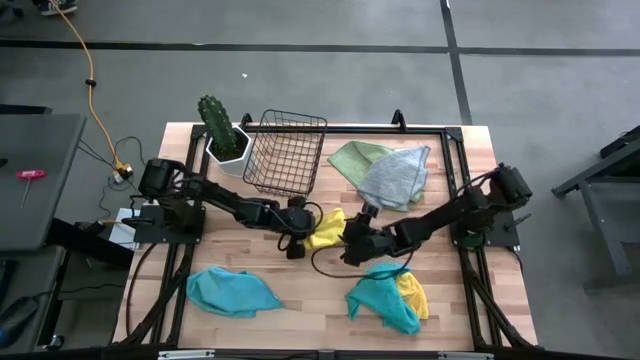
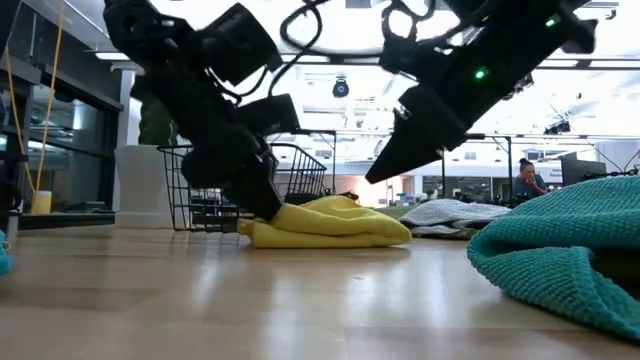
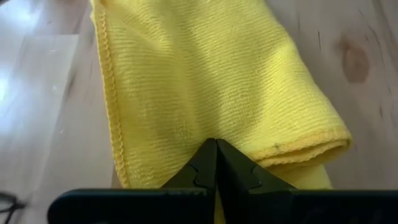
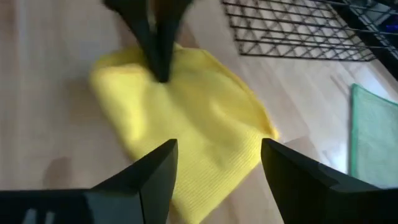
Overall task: Fold microfiber towels
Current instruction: Fold the left yellow microfiber cloth
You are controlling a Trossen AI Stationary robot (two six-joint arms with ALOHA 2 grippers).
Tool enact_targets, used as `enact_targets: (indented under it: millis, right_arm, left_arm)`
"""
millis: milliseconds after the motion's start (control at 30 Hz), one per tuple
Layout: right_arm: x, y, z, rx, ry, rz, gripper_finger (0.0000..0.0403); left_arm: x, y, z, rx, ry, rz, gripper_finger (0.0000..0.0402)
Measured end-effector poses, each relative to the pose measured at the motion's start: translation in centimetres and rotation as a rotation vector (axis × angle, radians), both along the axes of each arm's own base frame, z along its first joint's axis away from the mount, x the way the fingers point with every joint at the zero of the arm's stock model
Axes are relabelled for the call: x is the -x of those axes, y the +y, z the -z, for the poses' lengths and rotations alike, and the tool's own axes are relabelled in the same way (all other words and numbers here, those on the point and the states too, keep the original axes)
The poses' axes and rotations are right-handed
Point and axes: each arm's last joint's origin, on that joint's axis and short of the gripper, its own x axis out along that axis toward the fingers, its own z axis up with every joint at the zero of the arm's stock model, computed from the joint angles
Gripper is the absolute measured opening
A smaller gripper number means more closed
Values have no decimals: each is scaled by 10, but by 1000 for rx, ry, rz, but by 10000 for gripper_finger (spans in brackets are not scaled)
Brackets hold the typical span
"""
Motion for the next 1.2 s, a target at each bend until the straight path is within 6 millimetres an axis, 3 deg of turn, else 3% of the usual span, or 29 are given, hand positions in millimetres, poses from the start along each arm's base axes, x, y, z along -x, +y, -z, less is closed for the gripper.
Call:
enact_targets:
  millis: [233,333,433,700,967,1200]
  right_arm:
    - [-8,-23,6,17,10,57,224]
    - [-13,-32,10,14,-9,89,224]
    - [-20,-37,14,7,-50,112,224]
    - [-25,-44,30,1,-39,154,224]
    - [-13,-26,38,-17,47,142,224]
    - [-3,-2,37,65,69,117,224]
  left_arm:
    - [5,-6,-29,3,-71,11,0]
    - [2,-14,-31,6,-111,35,0]
    - [-6,-25,-25,13,-160,63,0]
    - [-11,-37,11,27,-82,87,0]
    - [-5,-43,20,-8,32,137,0]
    - [2,-43,14,-47,73,160,0]
